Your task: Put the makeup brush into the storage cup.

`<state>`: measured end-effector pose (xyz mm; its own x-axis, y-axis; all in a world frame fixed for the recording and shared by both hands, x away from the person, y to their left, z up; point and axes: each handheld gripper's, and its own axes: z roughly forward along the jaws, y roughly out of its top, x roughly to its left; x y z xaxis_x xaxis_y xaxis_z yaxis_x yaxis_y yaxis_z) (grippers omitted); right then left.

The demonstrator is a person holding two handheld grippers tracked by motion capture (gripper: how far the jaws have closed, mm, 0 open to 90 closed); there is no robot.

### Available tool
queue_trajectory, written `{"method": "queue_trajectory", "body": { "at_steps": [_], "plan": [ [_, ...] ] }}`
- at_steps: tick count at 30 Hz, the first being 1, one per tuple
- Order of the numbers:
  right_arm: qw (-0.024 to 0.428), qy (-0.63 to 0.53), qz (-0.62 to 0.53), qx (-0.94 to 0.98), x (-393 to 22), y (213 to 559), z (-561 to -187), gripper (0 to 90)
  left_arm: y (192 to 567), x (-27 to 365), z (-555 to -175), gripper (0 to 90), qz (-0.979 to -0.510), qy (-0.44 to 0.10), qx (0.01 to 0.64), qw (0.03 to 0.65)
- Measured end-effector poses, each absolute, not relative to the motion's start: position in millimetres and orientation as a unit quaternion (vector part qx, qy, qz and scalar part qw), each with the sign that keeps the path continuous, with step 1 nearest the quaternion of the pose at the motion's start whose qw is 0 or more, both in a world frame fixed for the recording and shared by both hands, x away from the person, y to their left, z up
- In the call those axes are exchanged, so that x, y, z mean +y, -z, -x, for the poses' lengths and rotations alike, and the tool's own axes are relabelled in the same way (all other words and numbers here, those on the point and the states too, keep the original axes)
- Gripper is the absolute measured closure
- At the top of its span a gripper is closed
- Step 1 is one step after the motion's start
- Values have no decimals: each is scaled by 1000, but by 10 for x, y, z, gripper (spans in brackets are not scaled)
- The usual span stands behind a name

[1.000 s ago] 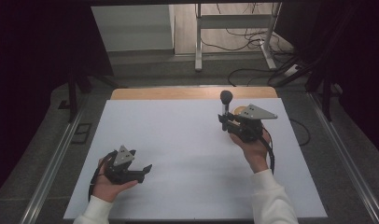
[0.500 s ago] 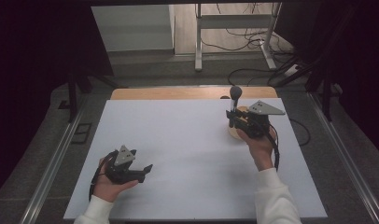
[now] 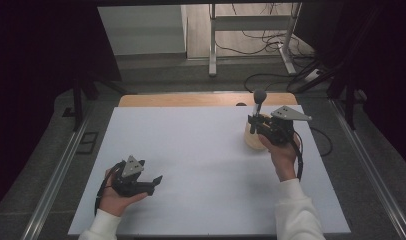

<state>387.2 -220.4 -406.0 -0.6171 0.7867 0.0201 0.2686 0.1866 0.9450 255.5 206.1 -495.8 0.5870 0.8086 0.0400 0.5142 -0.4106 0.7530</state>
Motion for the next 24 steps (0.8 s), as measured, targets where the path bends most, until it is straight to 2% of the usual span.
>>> {"method": "queue_trajectory", "body": {
  "at_steps": [24],
  "plan": [
    [223,-537,-399,709,-2358,4149,-4157,747,4968,2061,-2562,183,-815,-201,407,361]
  ]
}}
